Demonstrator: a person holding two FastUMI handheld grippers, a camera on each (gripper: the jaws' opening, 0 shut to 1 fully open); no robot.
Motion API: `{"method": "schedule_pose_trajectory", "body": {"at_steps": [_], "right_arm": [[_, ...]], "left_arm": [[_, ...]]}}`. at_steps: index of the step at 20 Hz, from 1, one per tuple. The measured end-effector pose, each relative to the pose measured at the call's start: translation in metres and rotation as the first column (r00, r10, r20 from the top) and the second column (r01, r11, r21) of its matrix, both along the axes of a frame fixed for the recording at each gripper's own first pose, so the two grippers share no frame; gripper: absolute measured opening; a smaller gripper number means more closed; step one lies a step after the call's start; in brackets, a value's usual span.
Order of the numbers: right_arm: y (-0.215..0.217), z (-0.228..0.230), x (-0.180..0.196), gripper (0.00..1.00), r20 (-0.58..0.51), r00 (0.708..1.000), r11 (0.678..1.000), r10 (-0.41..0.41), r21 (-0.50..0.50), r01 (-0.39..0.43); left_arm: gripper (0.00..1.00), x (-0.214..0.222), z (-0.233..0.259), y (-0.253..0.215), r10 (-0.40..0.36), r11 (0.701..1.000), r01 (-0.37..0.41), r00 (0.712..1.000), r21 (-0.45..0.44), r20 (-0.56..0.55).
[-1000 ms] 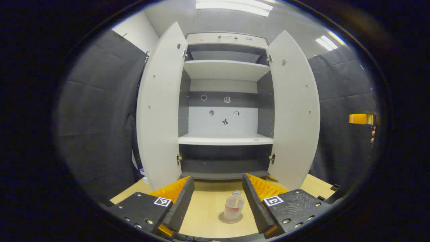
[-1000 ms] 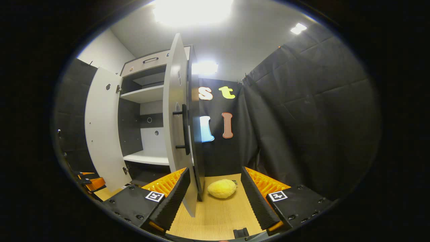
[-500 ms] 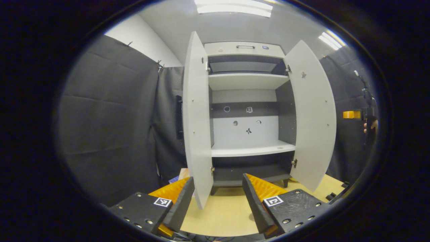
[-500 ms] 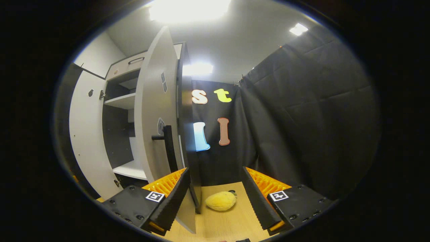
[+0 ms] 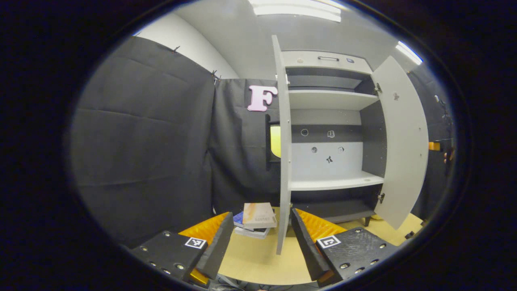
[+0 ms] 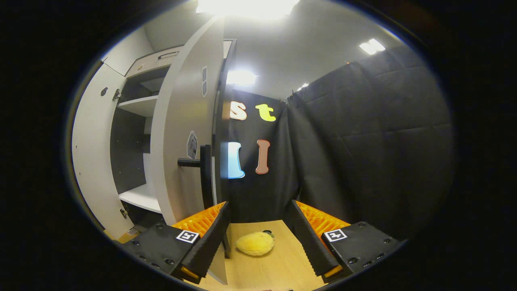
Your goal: Grasp the bottle in the cabinet with the left hand and place it on the coaster, then close the right door with the right hand and the left door with the left hand.
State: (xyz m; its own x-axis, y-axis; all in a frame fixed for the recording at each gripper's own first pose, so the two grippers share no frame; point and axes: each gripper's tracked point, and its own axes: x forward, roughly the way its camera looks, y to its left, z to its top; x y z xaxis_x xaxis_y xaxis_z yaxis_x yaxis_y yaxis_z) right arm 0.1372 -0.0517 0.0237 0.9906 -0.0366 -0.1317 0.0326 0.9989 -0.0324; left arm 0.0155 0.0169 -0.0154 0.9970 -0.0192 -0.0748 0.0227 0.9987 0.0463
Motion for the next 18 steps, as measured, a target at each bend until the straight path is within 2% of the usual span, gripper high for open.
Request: {"method": "schedule_pose_trajectory", "body": {"at_steps": [4, 5, 7, 8, 10, 11, 13, 14, 15, 18], "right_arm": [[0.026, 0.001, -0.006, 0.96, -0.002, 1.0, 1.0, 0.013, 0.01, -0.013], [0.033, 0.001, -0.008, 0.92, -0.001, 1.0, 1.0, 0.02, 0.01, -0.02], [0.051, 0.001, -0.01, 0.92, 0.002, 0.999, 0.999, 0.035, 0.01, -0.035], [0.06, 0.001, -0.011, 0.96, 0.004, 0.999, 0.999, 0.042, 0.013, -0.042], [0.077, 0.0, -0.01, 0.96, 0.006, 0.998, 0.998, 0.061, 0.023, -0.062], [0.085, 0.0, -0.01, 0.92, 0.007, 0.998, 0.997, 0.069, 0.026, -0.069], [0.097, -0.001, -0.008, 0.92, 0.007, 0.997, 0.997, 0.071, 0.034, -0.072], [0.105, -0.001, -0.006, 0.96, 0.008, 0.997, 0.996, 0.076, 0.042, -0.076], [0.112, -0.002, -0.005, 0.92, 0.006, 0.996, 0.995, 0.084, 0.054, -0.084], [0.138, -0.005, 0.001, 0.92, 0.004, 0.994, 0.99, 0.113, 0.084, -0.113]], "left_arm": [[0.83, 0.015, -0.002, 0.015, -0.005, 1.0, 0.005, 1.0, -0.028, 0.005], [0.83, 0.016, -0.006, 0.016, -0.009, 0.999, 0.009, 1.0, -0.035, 0.003], [0.83, 0.019, -0.012, 0.019, -0.017, 0.999, 0.017, 1.0, -0.039, -0.006], [0.83, 0.023, -0.015, 0.023, -0.018, 0.999, 0.018, 1.0, -0.037, -0.01], [0.84, 0.03, -0.018, 0.033, -0.019, 0.999, 0.019, 1.0, -0.033, -0.018], [0.84, 0.03, -0.019, 0.037, -0.02, 0.999, 0.02, 1.0, -0.033, -0.018], [0.83, 0.031, -0.02, 0.046, -0.016, 0.999, 0.016, 1.0, -0.037, -0.019], [0.84, 0.032, -0.02, 0.051, -0.013, 0.999, 0.012, 1.0, -0.039, -0.018], [0.84, 0.032, -0.02, 0.056, -0.008, 0.999, 0.007, 1.0, -0.041, -0.016], [0.84, 0.033, -0.023, 0.069, 0.002, 0.999, -0.003, 1.0, -0.05, -0.021]]}}
